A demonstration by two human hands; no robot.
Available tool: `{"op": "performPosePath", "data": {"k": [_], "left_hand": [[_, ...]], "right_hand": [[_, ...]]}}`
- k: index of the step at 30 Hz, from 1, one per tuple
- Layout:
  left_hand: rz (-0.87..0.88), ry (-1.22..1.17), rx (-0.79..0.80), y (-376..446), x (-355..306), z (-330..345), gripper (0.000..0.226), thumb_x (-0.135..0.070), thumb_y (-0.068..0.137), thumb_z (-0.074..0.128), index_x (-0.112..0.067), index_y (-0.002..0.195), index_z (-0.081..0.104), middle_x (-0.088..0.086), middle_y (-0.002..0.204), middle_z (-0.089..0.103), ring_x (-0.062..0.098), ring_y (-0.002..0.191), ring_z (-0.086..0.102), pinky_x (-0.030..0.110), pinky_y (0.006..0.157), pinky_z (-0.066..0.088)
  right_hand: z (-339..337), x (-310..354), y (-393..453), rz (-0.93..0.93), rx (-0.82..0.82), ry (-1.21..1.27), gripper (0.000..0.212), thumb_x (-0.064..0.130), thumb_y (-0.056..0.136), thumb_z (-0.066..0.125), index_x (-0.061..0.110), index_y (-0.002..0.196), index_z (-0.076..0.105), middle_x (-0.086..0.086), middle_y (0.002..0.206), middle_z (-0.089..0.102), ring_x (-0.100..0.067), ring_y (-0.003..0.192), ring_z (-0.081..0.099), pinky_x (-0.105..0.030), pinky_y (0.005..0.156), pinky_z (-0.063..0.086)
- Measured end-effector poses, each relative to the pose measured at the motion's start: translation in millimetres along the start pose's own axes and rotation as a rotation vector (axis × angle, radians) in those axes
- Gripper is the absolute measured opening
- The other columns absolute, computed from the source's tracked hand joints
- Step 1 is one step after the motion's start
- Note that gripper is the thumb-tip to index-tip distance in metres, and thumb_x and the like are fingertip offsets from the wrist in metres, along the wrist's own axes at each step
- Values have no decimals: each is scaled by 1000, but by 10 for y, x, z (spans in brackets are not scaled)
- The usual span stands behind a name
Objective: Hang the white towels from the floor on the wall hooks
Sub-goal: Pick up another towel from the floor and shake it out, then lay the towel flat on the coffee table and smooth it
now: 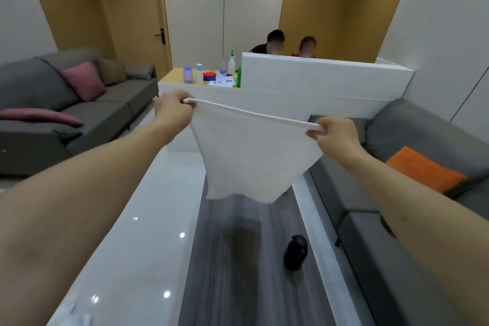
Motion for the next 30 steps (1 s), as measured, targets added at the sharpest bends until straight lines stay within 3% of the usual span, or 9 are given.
{"op": "performPosePath", "data": {"k": [4, 8, 13, 18, 21, 24, 30], "left_hand": [[-46, 67, 38, -786, 333, 50, 22, -7, 82, 52, -16, 81, 72, 3, 80, 67, 21, 81, 59, 25, 65, 44], [-99, 170, 138, -1846, 794, 202, 8, -15, 79, 66, -20, 74, 70, -3, 72, 65, 16, 71, 59, 22, 58, 40], [-173, 330, 316, -3238, 1479, 478, 8, -19, 80, 70, -23, 73, 69, -4, 72, 66, 11, 66, 59, 20, 50, 39], [-316, 487, 596, -4635, 2244, 748, 13, -23, 83, 67, -26, 71, 64, -5, 76, 64, 7, 70, 56, 17, 51, 36], [-369, 583, 782, -5380, 2600, 848, 14, -28, 85, 68, -26, 72, 62, -6, 76, 62, 7, 71, 56, 18, 53, 36], [-385, 656, 871, -5855, 2829, 876, 17, -30, 85, 67, -25, 71, 60, -5, 74, 60, 11, 71, 56, 20, 52, 35], [-430, 719, 889, -5973, 3092, 912, 21, -34, 83, 62, -21, 66, 62, -2, 70, 61, 14, 68, 57, 24, 52, 37]], "right_hand": [[228, -197, -722, 18, 140, 7, 20, 29, 87, 69, 19, 71, 67, 0, 66, 60, -16, 63, 54, -25, 50, 31], [606, -564, -1726, 64, 286, -10, 11, 25, 89, 65, 19, 85, 73, -6, 76, 63, -29, 79, 61, -28, 62, 37], [1213, -1187, -3125, 138, 507, -6, 23, 11, 92, 56, 19, 100, 75, -7, 87, 68, -26, 77, 62, -29, 61, 45], [1633, -1718, -4423, 192, 692, -63, 22, 16, 93, 58, 18, 108, 74, -3, 92, 69, -21, 82, 62, -31, 72, 51], [1803, -1903, -5097, 214, 808, -80, 19, 18, 92, 60, 19, 104, 75, 1, 85, 67, -15, 77, 59, -26, 70, 47], [1912, -2069, -5593, 278, 884, -77, 14, 21, 92, 63, 21, 98, 75, 4, 81, 67, -11, 75, 62, -29, 76, 55], [2063, -2215, -5791, 332, 915, -104, 11, 23, 91, 65, 19, 90, 75, 2, 81, 68, -16, 78, 64, -34, 77, 57]]}}
Point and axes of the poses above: each hand's wrist, its own y-axis towards the middle knuckle, its own z-axis out of the palm, x = y × z, the point moved 10 cm from there along y, towards the middle knuckle
